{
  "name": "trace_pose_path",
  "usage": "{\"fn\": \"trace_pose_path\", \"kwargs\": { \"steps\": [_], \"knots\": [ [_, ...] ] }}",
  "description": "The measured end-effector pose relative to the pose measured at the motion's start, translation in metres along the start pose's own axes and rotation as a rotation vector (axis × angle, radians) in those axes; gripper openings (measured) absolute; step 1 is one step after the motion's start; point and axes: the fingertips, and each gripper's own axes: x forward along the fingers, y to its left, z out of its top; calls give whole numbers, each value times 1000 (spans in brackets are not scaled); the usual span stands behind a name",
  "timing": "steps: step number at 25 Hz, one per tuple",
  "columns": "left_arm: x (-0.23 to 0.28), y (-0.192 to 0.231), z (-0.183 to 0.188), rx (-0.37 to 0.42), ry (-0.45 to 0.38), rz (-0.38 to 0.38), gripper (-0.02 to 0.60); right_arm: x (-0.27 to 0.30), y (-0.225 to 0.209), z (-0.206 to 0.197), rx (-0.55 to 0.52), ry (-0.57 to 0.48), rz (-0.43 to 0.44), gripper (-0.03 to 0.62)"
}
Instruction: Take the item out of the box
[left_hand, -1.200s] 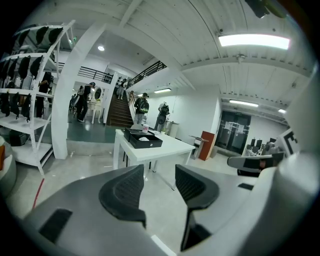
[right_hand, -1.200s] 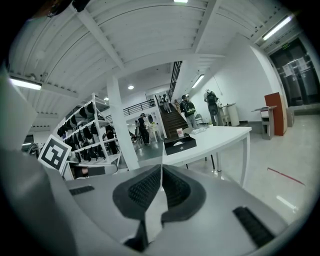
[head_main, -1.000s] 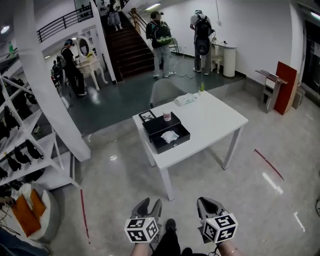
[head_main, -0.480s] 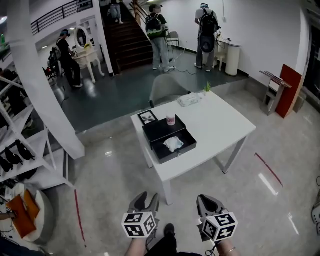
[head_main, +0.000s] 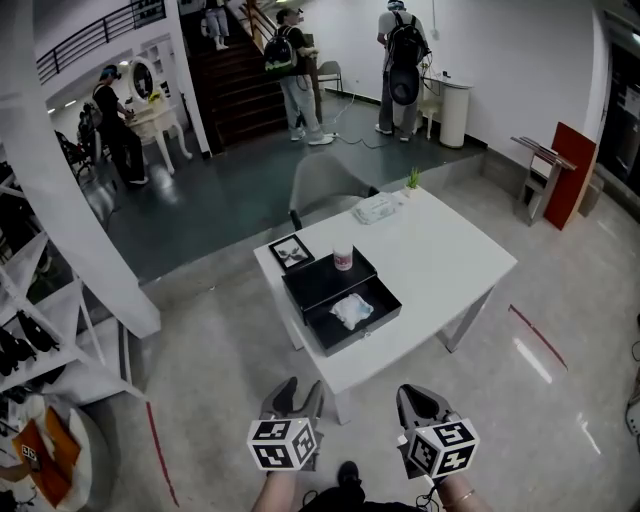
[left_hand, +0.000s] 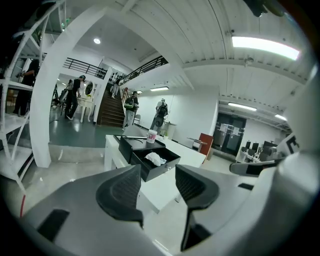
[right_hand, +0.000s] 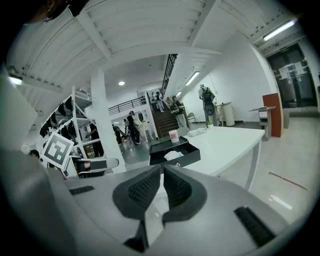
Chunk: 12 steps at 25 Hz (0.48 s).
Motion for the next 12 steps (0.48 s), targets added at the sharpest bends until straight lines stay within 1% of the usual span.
{"fn": "trace_pose_path", "kwargs": {
  "steps": [6,12],
  "knots": [
    [27,14,19,28,0,-34,193,25,-1,15,3,-14,-34,3],
    [46,23,31,62,15,-52,193,35,1,18,3,2,-55,4]
  ]
}}
